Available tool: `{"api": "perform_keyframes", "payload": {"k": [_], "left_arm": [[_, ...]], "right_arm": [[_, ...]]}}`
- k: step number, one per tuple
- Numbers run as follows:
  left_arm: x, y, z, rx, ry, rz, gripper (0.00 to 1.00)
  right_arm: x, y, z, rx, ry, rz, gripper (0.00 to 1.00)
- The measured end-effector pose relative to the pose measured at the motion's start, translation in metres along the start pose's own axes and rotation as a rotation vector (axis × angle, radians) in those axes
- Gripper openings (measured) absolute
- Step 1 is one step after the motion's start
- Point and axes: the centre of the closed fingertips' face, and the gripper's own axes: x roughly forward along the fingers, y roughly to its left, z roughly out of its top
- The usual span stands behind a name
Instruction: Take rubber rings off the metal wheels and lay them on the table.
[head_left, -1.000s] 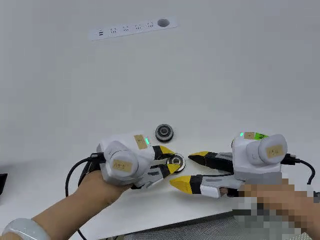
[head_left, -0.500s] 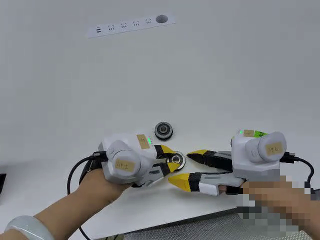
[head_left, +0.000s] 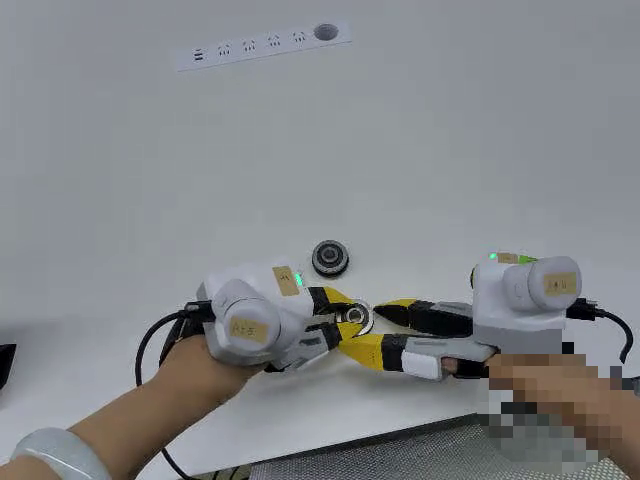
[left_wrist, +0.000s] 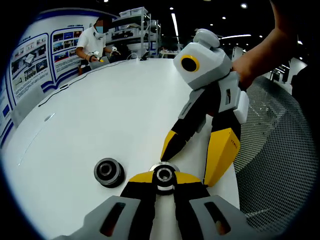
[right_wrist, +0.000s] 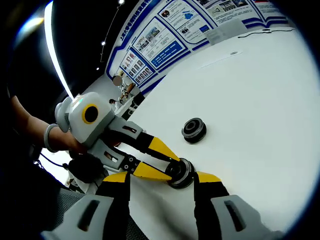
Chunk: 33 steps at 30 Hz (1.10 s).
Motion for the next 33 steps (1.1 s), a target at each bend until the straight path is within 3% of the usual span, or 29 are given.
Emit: {"api": "perform_keyframes", "payload": {"k": [12, 18, 22, 27, 33], "left_arm": [[0.0, 0.0, 0.0, -0.01, -0.008, 0.001, 0.13], [0.0, 0.0, 0.0, -0.014, -0.012, 0.003, 0.13], [0.0, 0.0, 0.0, -0.017, -0.014, 0.006, 0.13], [0.0, 0.0, 0.0, -0.019, -0.014, 0.008, 0.13], [0.0, 0.0, 0.0, -0.02, -0.015, 0.008, 0.13]], "right_arm": [[-0.003, 0.004, -0.003, 0.039, 0.023, 0.046, 0.54], [-0.008, 0.004, 0.001, 0.093, -0.002, 0.074, 0.49], [-0.006, 0.005, 0.002, 0.088, -0.002, 0.074, 0.51], [-0.005, 0.002, 0.009, 0.08, -0.038, 0.061, 0.56], [0.0, 0.002, 0.01, 0.076, -0.022, 0.079, 0.58]]}}
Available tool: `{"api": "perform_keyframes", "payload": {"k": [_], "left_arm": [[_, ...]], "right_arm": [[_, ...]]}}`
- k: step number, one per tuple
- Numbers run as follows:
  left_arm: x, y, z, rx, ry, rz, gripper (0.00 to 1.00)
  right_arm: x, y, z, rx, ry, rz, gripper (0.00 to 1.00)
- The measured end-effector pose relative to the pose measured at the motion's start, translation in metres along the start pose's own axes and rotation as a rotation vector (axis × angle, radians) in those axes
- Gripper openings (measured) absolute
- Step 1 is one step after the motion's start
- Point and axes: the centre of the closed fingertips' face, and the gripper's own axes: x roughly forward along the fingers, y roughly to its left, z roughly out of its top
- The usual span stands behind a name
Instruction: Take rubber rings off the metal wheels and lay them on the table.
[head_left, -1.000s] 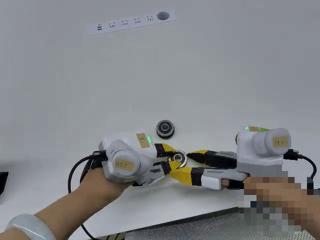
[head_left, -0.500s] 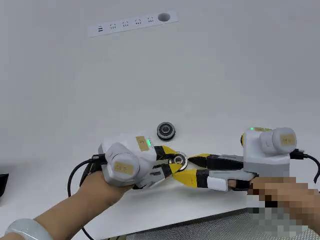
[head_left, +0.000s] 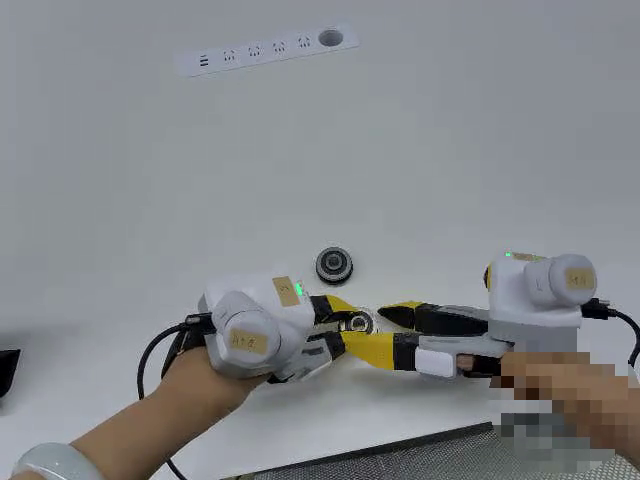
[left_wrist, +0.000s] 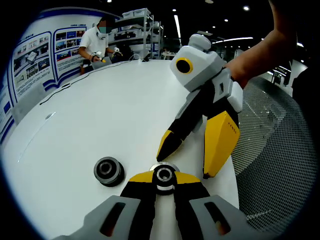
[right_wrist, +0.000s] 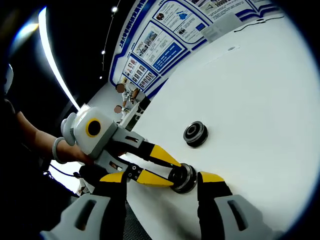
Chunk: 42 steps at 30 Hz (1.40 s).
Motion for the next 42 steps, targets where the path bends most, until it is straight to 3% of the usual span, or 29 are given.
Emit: {"api": "perform_keyframes", "payload": {"k": [10, 22, 35, 42], "left_arm": [[0.0, 0.0, 0.0, -0.007, -0.003, 0.005, 0.13], [0.0, 0.0, 0.0, -0.007, -0.002, 0.005, 0.13], [0.0, -0.001, 0.0, -0.007, -0.002, 0.005, 0.13], [0.0, 0.0, 0.0, -0.009, -0.003, 0.006, 0.13]], "right_arm": [[0.007, 0.002, -0.004, -0.014, 0.034, 0.028, 0.6], [-0.001, 0.005, -0.004, -0.01, 0.063, 0.042, 0.59], [-0.007, 0.008, -0.006, -0.009, 0.07, 0.047, 0.56], [-0.002, 0.002, -0.004, -0.019, 0.061, 0.028, 0.59]]}}
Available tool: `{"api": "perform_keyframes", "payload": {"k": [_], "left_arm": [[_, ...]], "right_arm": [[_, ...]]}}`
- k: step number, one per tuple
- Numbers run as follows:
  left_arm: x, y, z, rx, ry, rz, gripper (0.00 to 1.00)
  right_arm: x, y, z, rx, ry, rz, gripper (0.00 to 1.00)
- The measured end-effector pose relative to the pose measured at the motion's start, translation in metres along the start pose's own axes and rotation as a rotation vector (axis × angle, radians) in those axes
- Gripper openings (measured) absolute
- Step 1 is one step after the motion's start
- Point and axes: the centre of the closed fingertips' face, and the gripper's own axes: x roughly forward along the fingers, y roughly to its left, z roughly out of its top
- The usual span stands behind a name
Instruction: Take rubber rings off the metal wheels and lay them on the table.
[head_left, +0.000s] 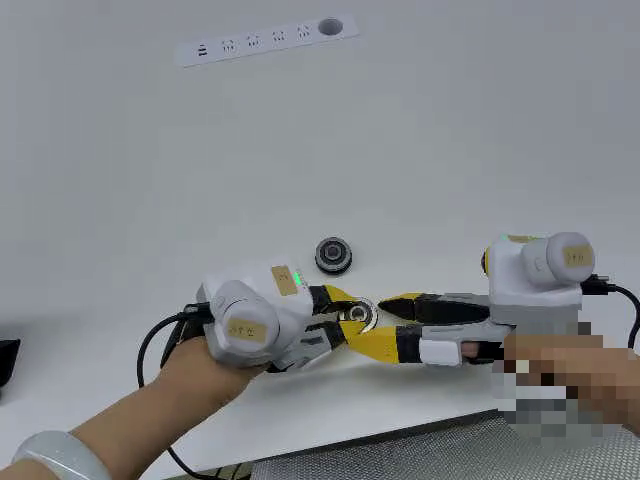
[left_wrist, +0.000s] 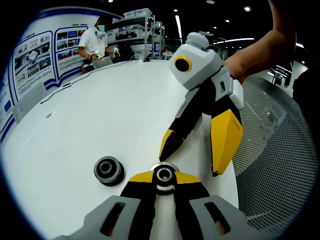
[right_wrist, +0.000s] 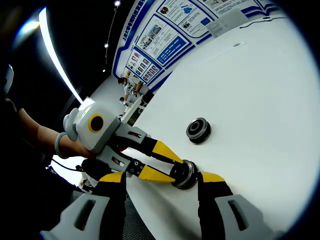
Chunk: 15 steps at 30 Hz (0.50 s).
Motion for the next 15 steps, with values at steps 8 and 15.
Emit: {"api": "perform_keyframes", "payload": {"k": [8, 15], "left_arm": [[0.0001, 0.0002, 0.0002, -0.001, 0.0, 0.0, 0.13], [0.0002, 0.0, 0.0003, -0.002, -0.002, 0.0, 0.13]], "right_arm": [[0.0057, 0.0, -0.002, 0.002, 0.024, 0.01, 0.6], [-0.0005, 0.0029, -0.0016, -0.005, 0.014, 0.011, 0.59]]}}
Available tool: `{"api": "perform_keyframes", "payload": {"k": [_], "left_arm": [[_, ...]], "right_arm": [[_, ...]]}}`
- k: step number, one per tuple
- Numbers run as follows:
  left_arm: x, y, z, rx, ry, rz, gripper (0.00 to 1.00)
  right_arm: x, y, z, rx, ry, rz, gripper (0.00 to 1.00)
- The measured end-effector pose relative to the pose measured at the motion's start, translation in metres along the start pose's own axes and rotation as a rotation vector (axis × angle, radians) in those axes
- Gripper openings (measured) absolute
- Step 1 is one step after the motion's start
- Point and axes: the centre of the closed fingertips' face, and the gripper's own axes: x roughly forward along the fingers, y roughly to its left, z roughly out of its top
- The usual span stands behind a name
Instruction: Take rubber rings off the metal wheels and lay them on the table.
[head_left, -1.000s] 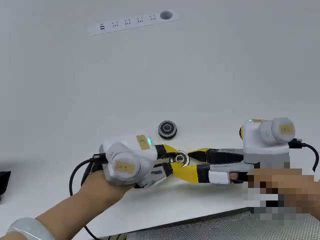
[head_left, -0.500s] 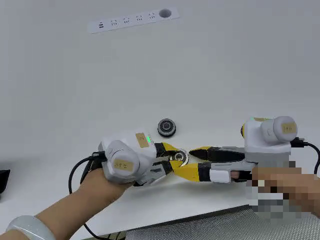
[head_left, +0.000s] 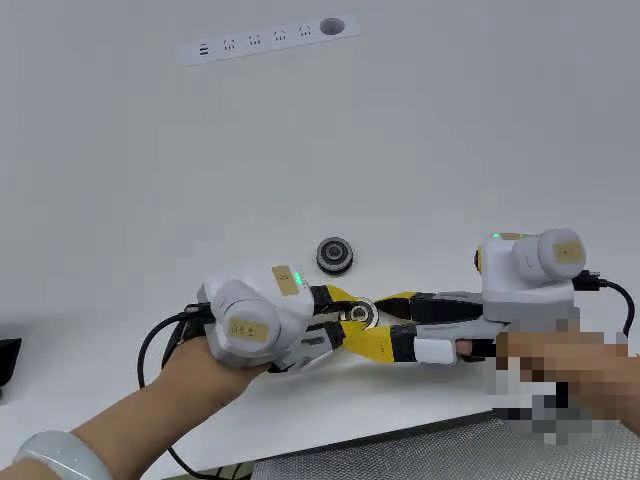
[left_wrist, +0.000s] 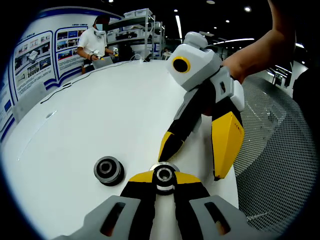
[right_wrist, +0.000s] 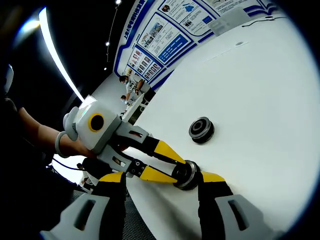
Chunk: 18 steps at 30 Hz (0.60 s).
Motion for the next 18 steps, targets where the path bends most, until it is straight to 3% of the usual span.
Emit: {"api": "perform_keyframes", "payload": {"k": [18], "left_arm": [[0.0001, 0.0002, -0.0003, -0.003, -0.002, 0.002, 0.13]], "right_arm": [[-0.007, 0.0056, -0.0033, 0.028, 0.007, 0.013, 0.57]]}}
